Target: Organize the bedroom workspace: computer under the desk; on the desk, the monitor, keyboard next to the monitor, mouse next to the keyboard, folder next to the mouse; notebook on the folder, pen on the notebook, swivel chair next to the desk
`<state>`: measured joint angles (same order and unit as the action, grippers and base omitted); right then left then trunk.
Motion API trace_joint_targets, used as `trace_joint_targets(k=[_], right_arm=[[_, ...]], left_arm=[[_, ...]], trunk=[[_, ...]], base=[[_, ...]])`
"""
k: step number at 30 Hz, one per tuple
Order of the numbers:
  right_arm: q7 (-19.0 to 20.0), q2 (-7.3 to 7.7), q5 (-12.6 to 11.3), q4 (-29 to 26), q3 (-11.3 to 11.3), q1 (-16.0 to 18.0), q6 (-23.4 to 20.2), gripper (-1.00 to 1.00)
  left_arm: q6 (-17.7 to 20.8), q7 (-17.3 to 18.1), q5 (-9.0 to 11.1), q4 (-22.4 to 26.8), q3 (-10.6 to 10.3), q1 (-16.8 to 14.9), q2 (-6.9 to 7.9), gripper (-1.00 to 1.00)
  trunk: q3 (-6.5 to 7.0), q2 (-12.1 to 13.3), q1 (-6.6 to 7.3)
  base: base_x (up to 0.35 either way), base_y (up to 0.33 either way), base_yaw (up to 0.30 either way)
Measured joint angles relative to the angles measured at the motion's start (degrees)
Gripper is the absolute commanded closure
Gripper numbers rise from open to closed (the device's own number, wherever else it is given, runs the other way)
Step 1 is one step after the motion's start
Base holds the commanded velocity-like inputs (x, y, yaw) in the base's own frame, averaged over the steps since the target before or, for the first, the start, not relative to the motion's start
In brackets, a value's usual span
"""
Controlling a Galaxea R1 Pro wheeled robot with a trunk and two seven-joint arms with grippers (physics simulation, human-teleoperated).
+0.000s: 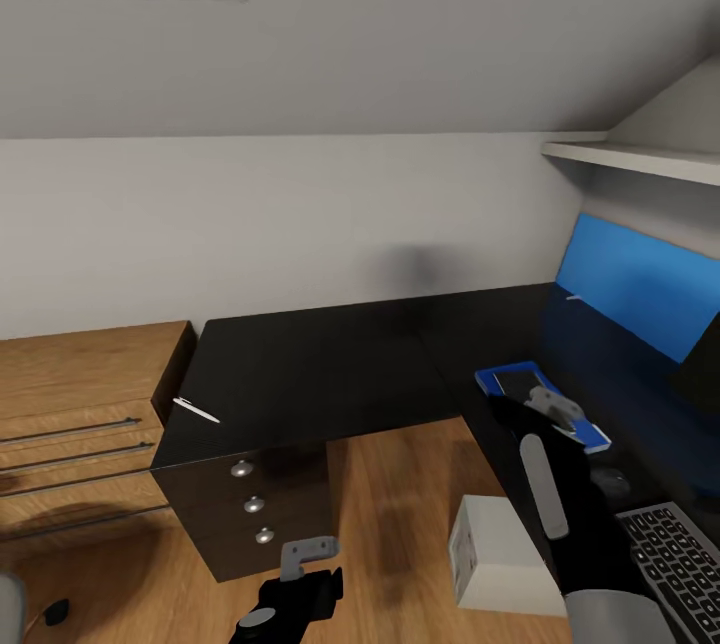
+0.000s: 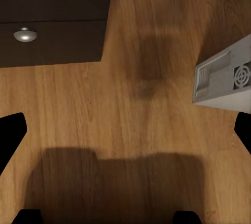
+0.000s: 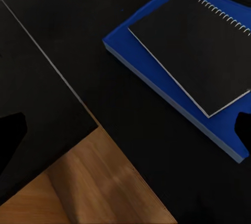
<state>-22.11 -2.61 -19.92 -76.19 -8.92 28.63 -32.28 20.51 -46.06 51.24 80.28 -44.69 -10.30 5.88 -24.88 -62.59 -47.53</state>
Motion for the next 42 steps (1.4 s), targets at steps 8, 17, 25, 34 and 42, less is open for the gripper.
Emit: trace_joint_targets(k=[8, 17, 25, 34, 42], right_arm=[[-0.91, -0.45, -0.1, -2.47, 1.83, -1.65, 0.05, -1.0], [-1.26, -0.53, 0.1, -2.69, 5.48, -2.07, 0.22, -1.0], [-1.35, -0.51, 0.43, -1.33, 12.88, -2.11, 0.37, -1.0], [-1.11, -0.01, 0.72, -0.18, 18.95, -2.59, -0.01, -1.0], [-1.03, -0.1, 4.36, -0.46, 22.62, -3.34, 0.34, -1.0]], left_arm=[[-0.01, 0.06, 0.01, 0.27, -0.01, 0.0, 0.04, -1.0], [-0.09, 0.07, 0.0, 0.71, 0.01, 0.02, 0.21, -1.0], [-0.1, -0.07, -0.04, 0.9, 0.01, 0.02, 0.3, -1.0], [-0.21, -0.16, -0.07, 1.09, -0.01, 0.0, 0.39, -1.0], [-0.27, -0.12, -0.07, 1.1, 0.15, -0.01, 0.48, -1.0]], trunk=[[0.0, 0.0, 0.0], [0.0, 0.0, 0.0], [-0.05, 0.0, 0.0], [-0.2, 0.0, 0.0], [-0.21, 0.0, 0.0]], base=[[0.0, 0.0, 0.075], [0.0, 0.0, 0.24], [0.0, 0.0, 0.272], [0.0, 0.0, 0.111], [0.0, 0.0, 0.005]])
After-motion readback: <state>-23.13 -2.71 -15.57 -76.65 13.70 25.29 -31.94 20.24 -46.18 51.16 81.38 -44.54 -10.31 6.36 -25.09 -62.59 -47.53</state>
